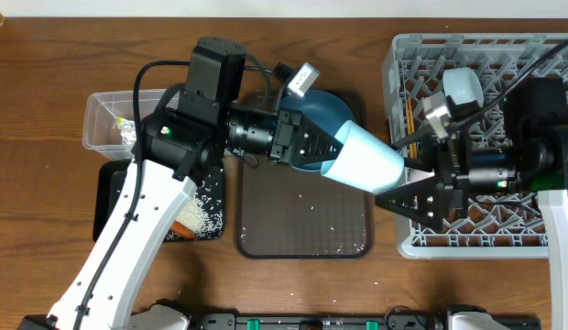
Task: Sort waste into correct bins and load items into the dishwasher rack
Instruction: 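Grasp the light-blue cup with the right gripper and release the left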
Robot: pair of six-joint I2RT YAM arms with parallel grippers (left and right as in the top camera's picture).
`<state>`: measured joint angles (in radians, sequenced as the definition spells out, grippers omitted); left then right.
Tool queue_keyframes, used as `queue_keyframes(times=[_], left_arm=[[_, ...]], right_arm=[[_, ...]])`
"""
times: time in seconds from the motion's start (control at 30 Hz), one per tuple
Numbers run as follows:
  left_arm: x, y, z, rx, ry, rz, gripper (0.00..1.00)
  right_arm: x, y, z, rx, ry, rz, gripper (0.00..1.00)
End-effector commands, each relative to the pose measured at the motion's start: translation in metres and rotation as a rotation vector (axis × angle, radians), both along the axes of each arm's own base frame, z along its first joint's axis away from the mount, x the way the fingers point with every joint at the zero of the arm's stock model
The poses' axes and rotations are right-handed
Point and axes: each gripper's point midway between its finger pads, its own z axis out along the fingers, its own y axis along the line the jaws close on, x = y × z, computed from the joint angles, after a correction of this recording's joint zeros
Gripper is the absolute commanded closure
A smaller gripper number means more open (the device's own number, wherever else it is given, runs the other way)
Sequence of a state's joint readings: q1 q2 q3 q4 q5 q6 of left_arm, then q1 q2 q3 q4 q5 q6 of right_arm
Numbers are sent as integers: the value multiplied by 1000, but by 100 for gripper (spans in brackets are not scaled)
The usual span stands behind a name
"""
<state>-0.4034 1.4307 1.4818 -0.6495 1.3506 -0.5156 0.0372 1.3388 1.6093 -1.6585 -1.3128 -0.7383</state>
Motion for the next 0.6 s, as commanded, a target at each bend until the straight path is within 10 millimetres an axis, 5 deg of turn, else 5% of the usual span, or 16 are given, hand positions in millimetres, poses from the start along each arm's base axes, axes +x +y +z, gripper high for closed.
queue_keyframes(times=[0.0, 0.27, 0.57], left_arm=[[0, 0, 1, -5, -27, -6, 94], [0, 0, 1, -5, -27, -6, 94], [-1, 0, 1, -5, -26, -6, 94]], right_arm=[[-8, 8, 14, 52, -53, 46, 4], [-10, 13, 20, 85, -73, 72, 23], [-8, 13, 20, 86, -96, 73, 28]])
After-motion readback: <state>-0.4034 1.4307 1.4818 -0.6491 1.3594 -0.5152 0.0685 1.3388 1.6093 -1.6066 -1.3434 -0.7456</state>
